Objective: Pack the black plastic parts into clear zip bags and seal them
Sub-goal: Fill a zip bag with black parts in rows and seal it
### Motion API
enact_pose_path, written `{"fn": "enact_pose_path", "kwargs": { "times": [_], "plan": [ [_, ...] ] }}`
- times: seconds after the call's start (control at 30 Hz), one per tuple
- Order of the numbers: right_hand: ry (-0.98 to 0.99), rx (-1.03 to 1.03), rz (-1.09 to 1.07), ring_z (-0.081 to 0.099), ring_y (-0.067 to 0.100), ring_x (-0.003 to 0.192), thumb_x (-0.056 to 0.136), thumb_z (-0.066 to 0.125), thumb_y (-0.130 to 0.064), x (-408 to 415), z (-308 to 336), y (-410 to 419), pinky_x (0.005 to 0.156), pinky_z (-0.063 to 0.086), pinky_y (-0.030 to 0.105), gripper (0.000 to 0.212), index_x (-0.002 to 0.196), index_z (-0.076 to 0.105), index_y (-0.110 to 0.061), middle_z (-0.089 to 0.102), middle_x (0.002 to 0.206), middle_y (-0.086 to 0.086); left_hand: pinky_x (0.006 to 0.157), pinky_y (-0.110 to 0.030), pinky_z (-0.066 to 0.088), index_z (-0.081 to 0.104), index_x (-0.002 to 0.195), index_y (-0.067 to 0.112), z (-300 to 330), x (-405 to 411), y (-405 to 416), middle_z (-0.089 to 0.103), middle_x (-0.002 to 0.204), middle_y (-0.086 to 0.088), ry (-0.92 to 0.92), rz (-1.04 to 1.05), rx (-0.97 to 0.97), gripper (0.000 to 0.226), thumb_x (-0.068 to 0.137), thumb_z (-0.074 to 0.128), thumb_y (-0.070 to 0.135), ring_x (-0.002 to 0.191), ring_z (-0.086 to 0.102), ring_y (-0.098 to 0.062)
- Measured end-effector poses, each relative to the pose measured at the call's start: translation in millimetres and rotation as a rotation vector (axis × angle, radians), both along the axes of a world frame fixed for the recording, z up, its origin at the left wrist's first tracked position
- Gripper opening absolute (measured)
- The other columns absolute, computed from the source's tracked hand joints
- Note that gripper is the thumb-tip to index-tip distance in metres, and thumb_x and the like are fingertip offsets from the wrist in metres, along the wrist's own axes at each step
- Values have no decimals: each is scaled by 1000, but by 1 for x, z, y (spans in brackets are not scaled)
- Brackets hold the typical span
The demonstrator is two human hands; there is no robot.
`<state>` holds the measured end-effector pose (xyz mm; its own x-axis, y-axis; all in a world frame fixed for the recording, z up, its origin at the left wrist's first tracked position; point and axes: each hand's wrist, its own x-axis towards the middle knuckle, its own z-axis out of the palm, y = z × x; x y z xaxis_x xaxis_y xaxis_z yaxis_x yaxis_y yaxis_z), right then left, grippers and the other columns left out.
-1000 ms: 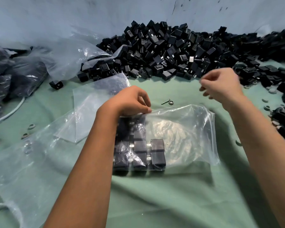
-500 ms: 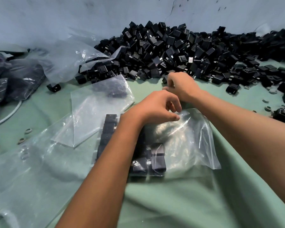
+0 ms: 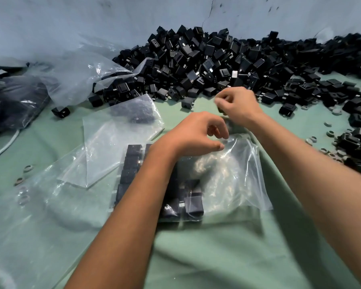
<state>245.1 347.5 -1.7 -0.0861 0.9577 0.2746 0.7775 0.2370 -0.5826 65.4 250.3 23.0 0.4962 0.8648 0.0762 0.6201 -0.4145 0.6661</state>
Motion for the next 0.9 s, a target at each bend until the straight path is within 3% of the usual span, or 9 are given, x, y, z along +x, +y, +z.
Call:
{"fn": "enact_pose_path", "kwargs": {
  "times": [0.13,0.27,0.37,0.47,0.6,0.67,0.73,0.8,0.9],
  "plan": [
    [693,-73,-197,56,17,60,96,64,-26,33,-4,-55,53,46,27,17,94,79,-20,68,74,2,97,-30,48,71,119,31,0,12,-5,62,115,6,-15,-69,31,43,89,69,1,110,56,-4],
    [891,-161,-128,64,23,71,95,64,-5,54,-20,-95,72,59,41,15,97,74,-16,64,80,8,110,-37,37,67,128,44,-4,24,-6,52,123,2,58,-124,61,56,94,62,-1,123,44,-17],
    [1006,-252,21,67,16,80,97,64,-2,60,-27,-103,78,60,33,21,114,71,-12,64,90,9,112,-31,29,69,124,42,-9,29,-8,50,124,4,90,-149,105,50,95,65,1,123,37,-15],
    [1036,-323,154,68,22,86,92,68,-10,63,-24,-106,79,62,32,18,108,74,-4,68,92,14,105,-32,36,75,112,31,-6,28,-7,56,119,1,104,-136,193,29,89,78,14,118,43,-17],
    [919,-397,435,67,20,82,72,90,-28,71,-15,-116,74,58,27,35,102,79,-14,72,91,13,79,-30,48,82,95,20,6,12,-1,66,98,-1,38,-75,232,16,81,86,16,90,60,-18],
    [804,-410,579,65,30,94,70,92,-24,68,-11,-119,85,55,38,41,105,77,-10,69,102,26,68,-28,49,83,91,16,10,6,-1,69,87,-3,-2,-51,207,15,78,87,11,78,62,-21],
    [734,-434,659,60,34,97,75,88,-13,58,-10,-121,83,51,47,36,107,75,-6,63,108,36,64,-29,48,83,87,16,13,3,-2,71,80,-7,4,-52,203,14,78,84,5,70,62,-22],
    [694,-486,668,62,30,91,81,83,-4,47,-9,-123,75,53,42,30,109,72,-3,66,98,29,59,-27,45,83,84,14,15,2,-3,69,73,-6,11,-60,212,19,77,76,-2,61,56,-15],
    [663,-579,682,71,25,87,85,77,1,41,-9,-126,79,59,34,28,111,66,0,74,96,19,58,-24,44,83,83,13,16,1,-3,67,67,-3,-41,-47,211,26,76,67,-6,58,54,-9]
  ]
}}
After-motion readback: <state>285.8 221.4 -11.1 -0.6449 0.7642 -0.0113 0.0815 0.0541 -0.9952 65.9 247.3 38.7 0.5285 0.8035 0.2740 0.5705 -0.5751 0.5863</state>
